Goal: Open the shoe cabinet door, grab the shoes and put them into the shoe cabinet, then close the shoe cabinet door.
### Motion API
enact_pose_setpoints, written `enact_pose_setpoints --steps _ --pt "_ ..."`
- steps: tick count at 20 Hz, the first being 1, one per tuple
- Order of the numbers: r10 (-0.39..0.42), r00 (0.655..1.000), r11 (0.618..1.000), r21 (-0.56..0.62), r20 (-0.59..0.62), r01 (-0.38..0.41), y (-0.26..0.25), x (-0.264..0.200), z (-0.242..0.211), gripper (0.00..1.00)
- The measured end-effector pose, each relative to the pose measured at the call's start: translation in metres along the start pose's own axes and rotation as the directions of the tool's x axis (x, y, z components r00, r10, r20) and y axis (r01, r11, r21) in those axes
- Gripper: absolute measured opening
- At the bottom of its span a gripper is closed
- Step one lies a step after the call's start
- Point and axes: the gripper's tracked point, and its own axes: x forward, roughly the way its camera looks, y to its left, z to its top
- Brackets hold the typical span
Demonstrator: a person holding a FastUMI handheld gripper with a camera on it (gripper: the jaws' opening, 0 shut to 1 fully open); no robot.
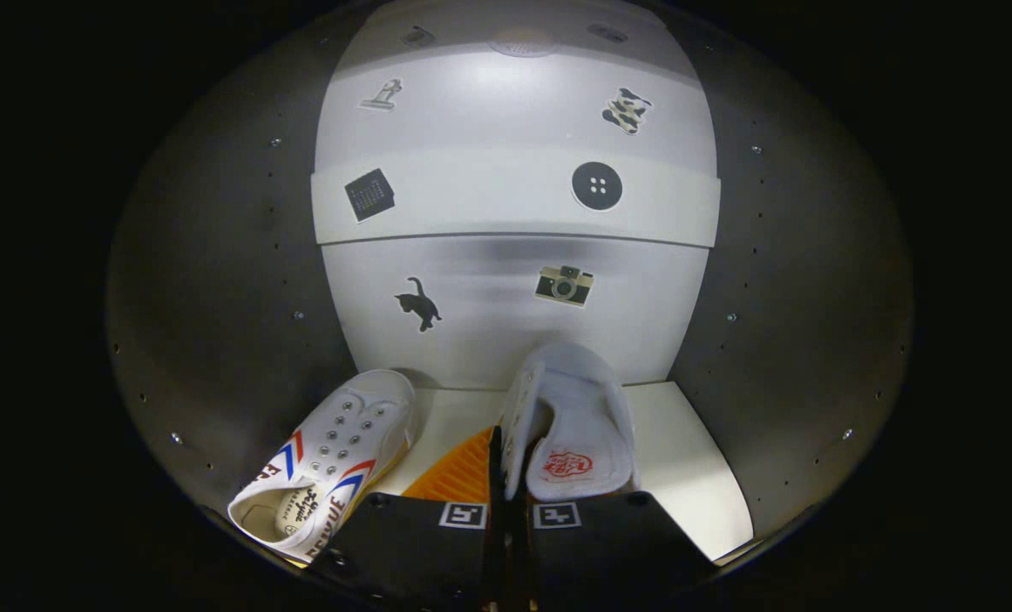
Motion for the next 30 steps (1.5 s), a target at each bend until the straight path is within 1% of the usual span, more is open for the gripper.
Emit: enact_pose_setpoints --steps 2,3,4,6,7,9,10,12,15,19,23,27,30 --pt "0.003 0.999 1.0 -0.001 -0.033 -0.003 0.0 0.006 -0.009 0.1" --pt "0.003 0.999 1.0 -0.008 -0.039 -0.003 0.0 0.006 -0.013 0.13" --pt "-0.003 1.0 1.0 -0.022 -0.03 0.003 -0.001 0.008 -0.011 0.19" --pt "0.0 1.0 0.999 -0.042 -0.031 -0.001 0.001 0.003 -0.013 0.21" --pt "0.005 0.999 0.999 -0.049 -0.032 -0.007 0.003 -0.001 -0.015 0.26" --pt "0.044 0.998 0.998 -0.036 -0.033 -0.045 0.013 -0.017 -0.02 0.46" --pt "0.056 0.998 0.998 -0.036 -0.013 -0.056 0.015 -0.03 -0.015 0.56" --pt "0.047 0.998 0.998 -0.051 0.029 -0.045 0.019 -0.061 -0.008 0.74" --pt "0.067 0.993 0.995 -0.087 0.1 -0.058 0.029 -0.118 0.003 0.99" --pt "0.102 0.975 0.99 -0.12 0.199 -0.079 0.039 -0.202 0.004 0.98" --pt "0.135 0.951 0.985 -0.141 0.279 -0.099 0.04 -0.282 -0.011 0.98" --pt "0.168 0.923 0.982 -0.136 0.345 -0.128 0.034 -0.362 -0.04 0.98" --pt "0.221 0.899 0.973 -0.144 0.377 -0.179 0.031 -0.421 -0.073 0.98"
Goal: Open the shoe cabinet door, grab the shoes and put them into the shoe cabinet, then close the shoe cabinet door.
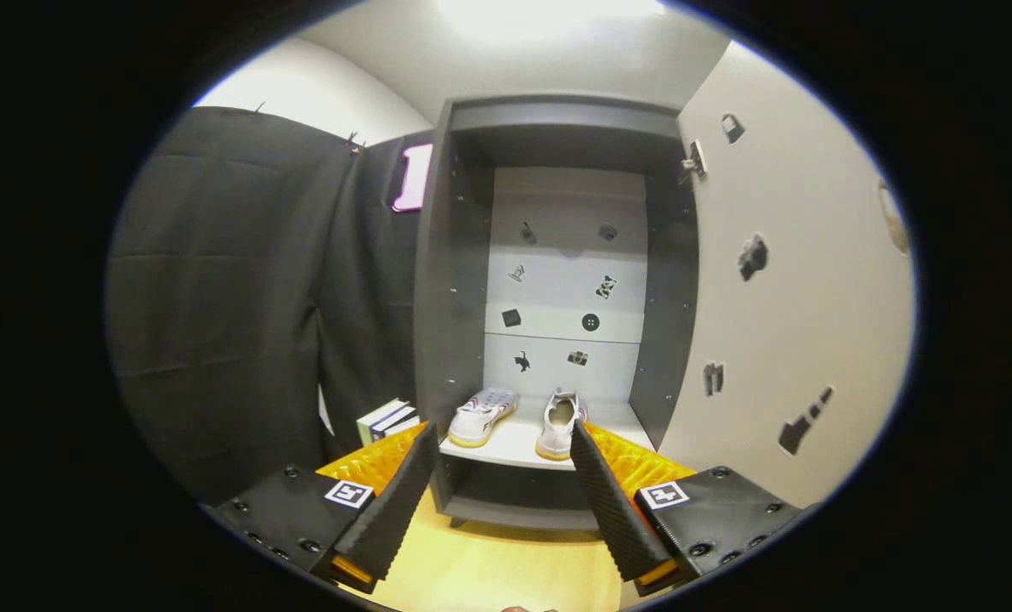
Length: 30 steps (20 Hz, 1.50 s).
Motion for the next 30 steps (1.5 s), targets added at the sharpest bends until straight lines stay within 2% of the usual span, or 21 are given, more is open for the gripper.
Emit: enact_pose_setpoints --steps 3,6,10,15,18,23,30 --pt "-0.007 1.0 1.0 -0.028 0.025 0.008 -0.01 -0.061 -0.013 0.98" --pt "0.018 1.0 1.0 0.016 0.023 -0.019 -0.012 -0.121 -0.028 0.98" --pt "-0.043 0.999 0.999 0.014 0.025 0.042 -0.061 -0.186 -0.035 0.98" --pt "-0.147 0.988 0.986 0.082 0.049 0.143 -0.138 -0.231 -0.028 0.98" --pt "-0.182 0.982 0.977 0.123 0.04 0.176 -0.176 -0.232 -0.035 0.98" --pt "-0.181 0.983 0.976 0.128 0.025 0.176 -0.236 -0.217 -0.042 0.97" --pt "-0.134 0.991 0.981 0.139 -0.007 0.134 -0.285 -0.158 -0.049 0.97"
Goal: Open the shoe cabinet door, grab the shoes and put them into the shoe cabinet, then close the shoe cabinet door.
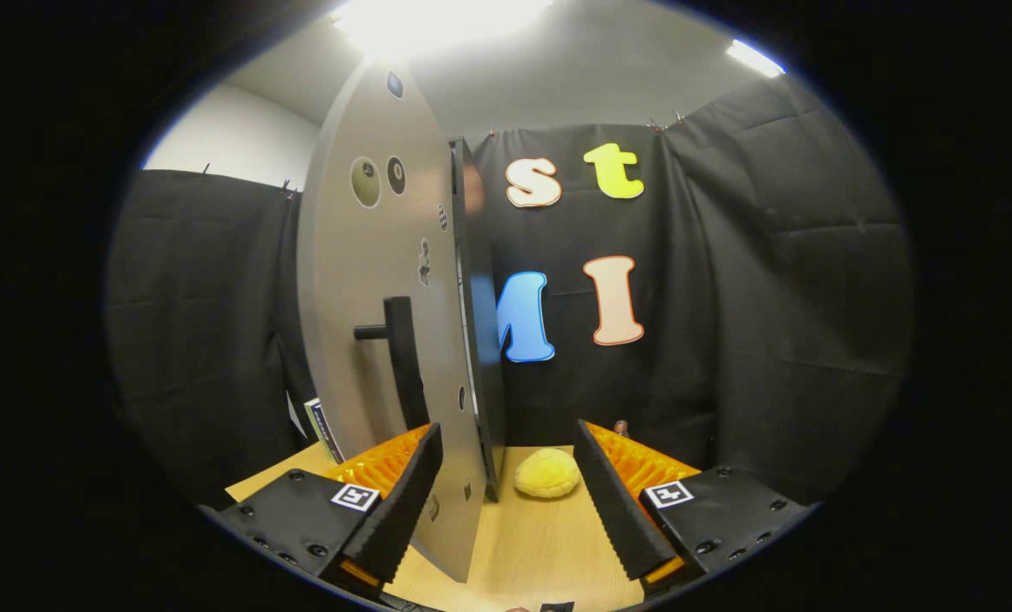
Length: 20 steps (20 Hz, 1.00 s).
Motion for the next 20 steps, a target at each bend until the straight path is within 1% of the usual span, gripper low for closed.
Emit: enact_pose_setpoints --steps 3,6,9,15,20 --pt "0.038 0.999 0.999 -0.005 -0.004 -0.038 0.006 0.01 0.0 0.97" --pt "0.001 1.0 1.0 -0.03 0.011 -0.001 0.007 0.007 0.003 0.97" --pt "-0.035 0.999 0.996 -0.085 0.032 0.037 0.019 0.006 0.003 0.97" --pt "-0.02 1.0 0.999 -0.034 0.005 0.02 0.075 0.008 -0.005 0.97" --pt "-0.006 1.0 0.997 -0.073 0.0 0.006 0.131 0.019 -0.007 0.98"
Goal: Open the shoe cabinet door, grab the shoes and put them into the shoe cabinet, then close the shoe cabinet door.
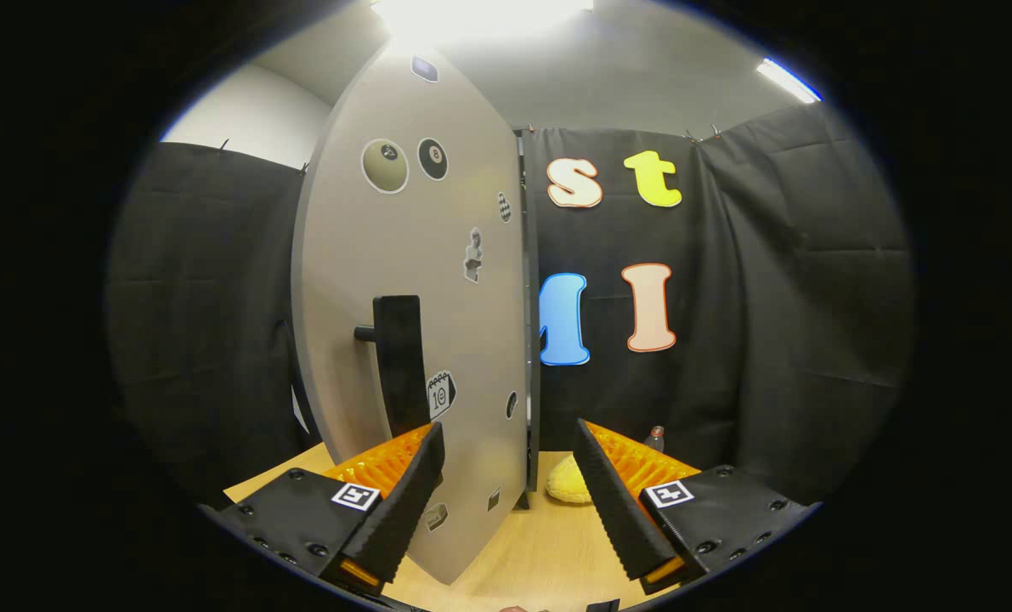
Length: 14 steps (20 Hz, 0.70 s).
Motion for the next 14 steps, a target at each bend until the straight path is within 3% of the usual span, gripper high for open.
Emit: enact_pose_setpoints --steps 9,14 --pt "0.076 0.997 0.996 -0.048 -0.011 -0.077 0.106 0.036 0.001 0.98" --pt "0.053 0.999 0.998 -0.025 0.003 -0.053 0.122 0.034 0.01 0.98"
